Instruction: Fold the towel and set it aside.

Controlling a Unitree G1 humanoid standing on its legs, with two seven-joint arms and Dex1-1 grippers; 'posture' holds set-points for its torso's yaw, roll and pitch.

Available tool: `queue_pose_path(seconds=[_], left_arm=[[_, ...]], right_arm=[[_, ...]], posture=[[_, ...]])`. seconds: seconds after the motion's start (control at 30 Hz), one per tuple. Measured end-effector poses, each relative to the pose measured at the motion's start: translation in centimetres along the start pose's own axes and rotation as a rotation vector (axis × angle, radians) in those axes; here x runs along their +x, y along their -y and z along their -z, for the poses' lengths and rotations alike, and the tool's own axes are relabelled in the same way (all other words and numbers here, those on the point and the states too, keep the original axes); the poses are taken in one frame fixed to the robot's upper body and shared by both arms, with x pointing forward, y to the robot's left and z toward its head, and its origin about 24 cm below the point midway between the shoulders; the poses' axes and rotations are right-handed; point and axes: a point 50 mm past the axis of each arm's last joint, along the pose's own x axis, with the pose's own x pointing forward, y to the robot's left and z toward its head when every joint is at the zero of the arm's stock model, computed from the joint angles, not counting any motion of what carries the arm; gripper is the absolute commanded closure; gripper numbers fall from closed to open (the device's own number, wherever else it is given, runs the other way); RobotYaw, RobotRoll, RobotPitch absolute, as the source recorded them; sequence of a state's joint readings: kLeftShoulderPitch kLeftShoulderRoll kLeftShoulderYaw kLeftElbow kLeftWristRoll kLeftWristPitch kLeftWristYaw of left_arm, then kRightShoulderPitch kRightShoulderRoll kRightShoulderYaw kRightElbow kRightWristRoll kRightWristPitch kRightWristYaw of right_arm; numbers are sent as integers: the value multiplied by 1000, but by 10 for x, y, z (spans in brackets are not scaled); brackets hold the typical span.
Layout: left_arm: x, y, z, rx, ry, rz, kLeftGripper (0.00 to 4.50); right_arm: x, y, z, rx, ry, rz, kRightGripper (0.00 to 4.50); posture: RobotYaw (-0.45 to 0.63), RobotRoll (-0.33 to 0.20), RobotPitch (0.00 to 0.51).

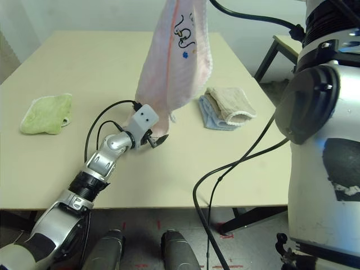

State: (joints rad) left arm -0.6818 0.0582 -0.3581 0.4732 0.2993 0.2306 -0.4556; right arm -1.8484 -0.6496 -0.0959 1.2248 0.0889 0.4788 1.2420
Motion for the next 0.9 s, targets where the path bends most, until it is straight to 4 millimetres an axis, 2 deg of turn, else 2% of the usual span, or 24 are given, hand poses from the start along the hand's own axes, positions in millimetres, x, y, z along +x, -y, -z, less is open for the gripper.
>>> queue_pose_path(seconds=[0.13,0.23,0.6,0.8,0.9], left_arm=[[5,3,-1,35,-25,-6,0],[10,4,-2,39,-26,-8,624],[13,2,8,37,-61,-21,4379],[5,-13,15,57,-84,-40,4447],[-7,-32,22,86,-102,-58,4447]], right_arm=[[-1,0,0,0,0,2,4479],[-1,0,0,0,1,3,4500],[-1,0,0,-1,1,-1,4500],[-2,1,2,-6,-12,-4,4500],[-6,3,3,-12,-22,6,4500]], posture=[[23,0,91],[23,0,91],[22,0,92],[26,0,95],[27,0,93]])
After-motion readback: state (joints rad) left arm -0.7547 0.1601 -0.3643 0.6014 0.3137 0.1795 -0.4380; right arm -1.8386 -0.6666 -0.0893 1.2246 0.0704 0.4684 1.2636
